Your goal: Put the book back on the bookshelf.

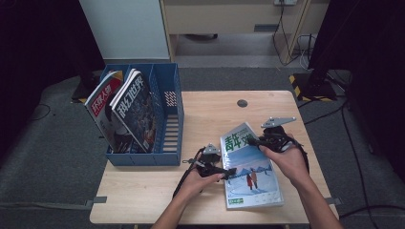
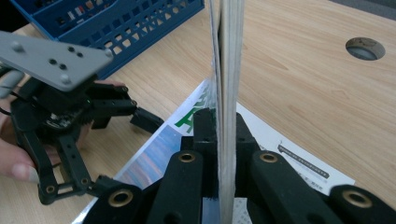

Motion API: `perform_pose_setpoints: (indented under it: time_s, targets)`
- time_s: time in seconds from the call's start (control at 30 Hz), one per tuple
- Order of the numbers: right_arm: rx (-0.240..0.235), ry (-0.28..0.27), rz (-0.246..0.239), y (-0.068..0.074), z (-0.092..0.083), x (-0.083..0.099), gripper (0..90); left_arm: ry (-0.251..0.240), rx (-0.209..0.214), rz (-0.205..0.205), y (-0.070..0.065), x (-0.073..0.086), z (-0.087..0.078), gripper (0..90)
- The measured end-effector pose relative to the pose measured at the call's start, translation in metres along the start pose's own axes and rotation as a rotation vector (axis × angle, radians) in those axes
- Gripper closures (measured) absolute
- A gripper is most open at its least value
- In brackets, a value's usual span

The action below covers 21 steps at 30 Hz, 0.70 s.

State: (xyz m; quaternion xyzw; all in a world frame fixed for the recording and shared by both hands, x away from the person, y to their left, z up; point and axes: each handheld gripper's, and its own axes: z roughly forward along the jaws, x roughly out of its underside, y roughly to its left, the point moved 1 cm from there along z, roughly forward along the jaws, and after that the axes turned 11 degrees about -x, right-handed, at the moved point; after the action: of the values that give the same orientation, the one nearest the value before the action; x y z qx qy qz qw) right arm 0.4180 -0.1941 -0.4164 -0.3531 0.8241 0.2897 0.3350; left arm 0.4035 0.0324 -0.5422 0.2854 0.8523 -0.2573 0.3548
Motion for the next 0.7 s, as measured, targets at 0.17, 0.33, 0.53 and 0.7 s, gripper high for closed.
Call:
perform_pose_setpoints:
  time_s: [0.17,0.33,0.53,0.7]
  targets:
    - [-0.003,-0.011,-0.006,0.000,-0.004,-0.001,85.9,0.006,0.035,-0.017,0.000,-0.002,0.006,3.4]
    - [-0.013,-0.032,-0.007,0.002,-0.008,-0.003,85.9,0.003,0.066,-0.019,0.001,-0.005,0.010,2.5]
    - [-0.016,-0.042,-0.018,0.003,-0.012,-0.006,85.9,0.006,0.100,-0.040,0.002,-0.008,0.015,1.6]
    - [-0.021,-0.044,-0.012,-0.003,-0.011,-0.001,85.9,0.015,0.091,0.018,-0.003,-0.011,0.018,5.4]
